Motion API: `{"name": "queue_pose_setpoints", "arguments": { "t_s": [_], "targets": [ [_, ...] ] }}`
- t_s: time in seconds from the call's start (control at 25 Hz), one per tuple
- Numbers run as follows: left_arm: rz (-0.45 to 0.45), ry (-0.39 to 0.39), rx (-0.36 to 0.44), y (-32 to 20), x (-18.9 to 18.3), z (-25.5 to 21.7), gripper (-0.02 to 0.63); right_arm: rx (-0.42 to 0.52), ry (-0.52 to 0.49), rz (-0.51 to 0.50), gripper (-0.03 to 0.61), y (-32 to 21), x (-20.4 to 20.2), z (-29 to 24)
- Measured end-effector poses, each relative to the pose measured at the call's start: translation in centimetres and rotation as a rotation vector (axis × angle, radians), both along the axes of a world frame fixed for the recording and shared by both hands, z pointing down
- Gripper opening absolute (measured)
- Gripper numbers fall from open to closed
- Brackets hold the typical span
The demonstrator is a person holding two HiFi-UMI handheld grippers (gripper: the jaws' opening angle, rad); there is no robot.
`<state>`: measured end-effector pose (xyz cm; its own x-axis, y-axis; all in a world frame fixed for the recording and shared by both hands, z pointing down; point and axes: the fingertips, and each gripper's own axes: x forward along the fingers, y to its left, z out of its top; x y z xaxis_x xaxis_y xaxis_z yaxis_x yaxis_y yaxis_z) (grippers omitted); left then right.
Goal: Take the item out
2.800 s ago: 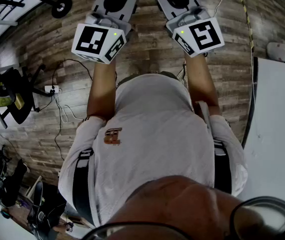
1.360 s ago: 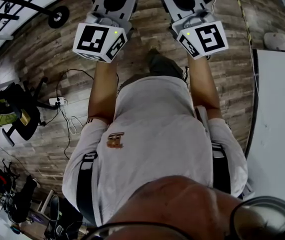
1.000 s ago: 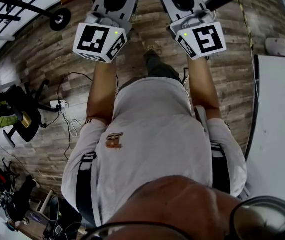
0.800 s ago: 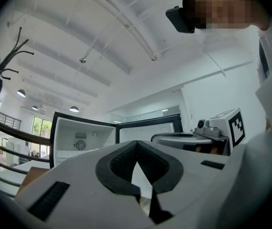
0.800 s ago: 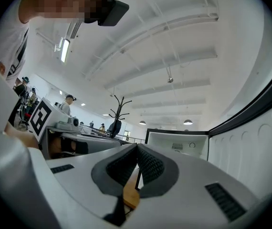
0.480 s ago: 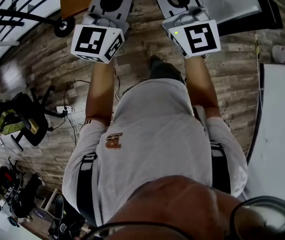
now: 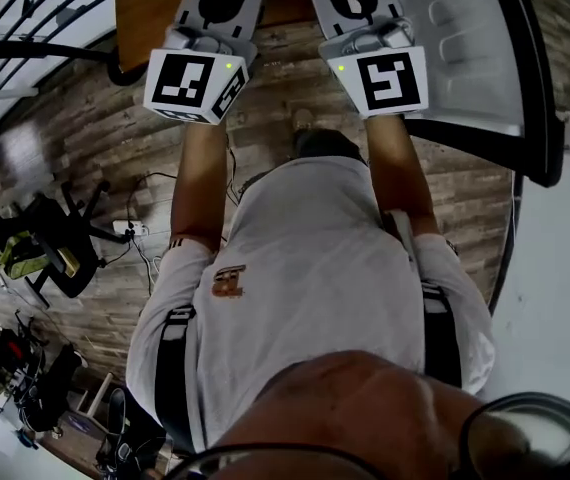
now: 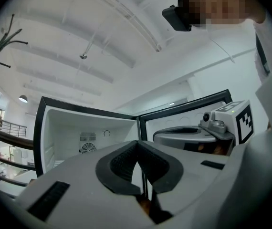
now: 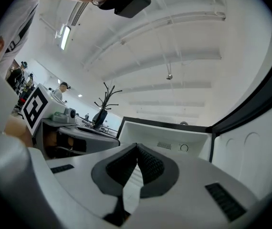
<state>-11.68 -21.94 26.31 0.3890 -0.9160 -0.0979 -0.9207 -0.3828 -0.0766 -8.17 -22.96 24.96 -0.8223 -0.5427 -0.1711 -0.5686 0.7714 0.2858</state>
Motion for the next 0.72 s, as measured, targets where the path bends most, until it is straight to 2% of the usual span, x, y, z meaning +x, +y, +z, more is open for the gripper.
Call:
{"name": "queue_pose_setpoints", "arguments": {
  "t_s": [0.2, 0.4, 0.6, 0.72],
  "targets": [
    [-0.010, -0.016, 0.001, -5.6, -0.7, 0.9, 0.018, 0.033, 0.060, 0.037, 0.034, -5.6, -0.6, 1.0],
    [-0.015, -0.046, -0.015, -9.4, -0.6, 2.1, 0.018, 0.024, 0.104, 0.062, 0.034, -9.3, -0.7, 2.6],
    [-0.017, -0.108, -0.028, -11.7, -1.0, 2.6, 0.018, 0.023, 0.177, 0.106, 0.034, -11.7, -0.8, 3.5],
    [-0.008, -0.186, -0.016, -12.8, -1.3, 2.7, 0.018, 0.032, 0.226, 0.147, 0.034, -12.6, -1.0, 3.7]
  ]
}}
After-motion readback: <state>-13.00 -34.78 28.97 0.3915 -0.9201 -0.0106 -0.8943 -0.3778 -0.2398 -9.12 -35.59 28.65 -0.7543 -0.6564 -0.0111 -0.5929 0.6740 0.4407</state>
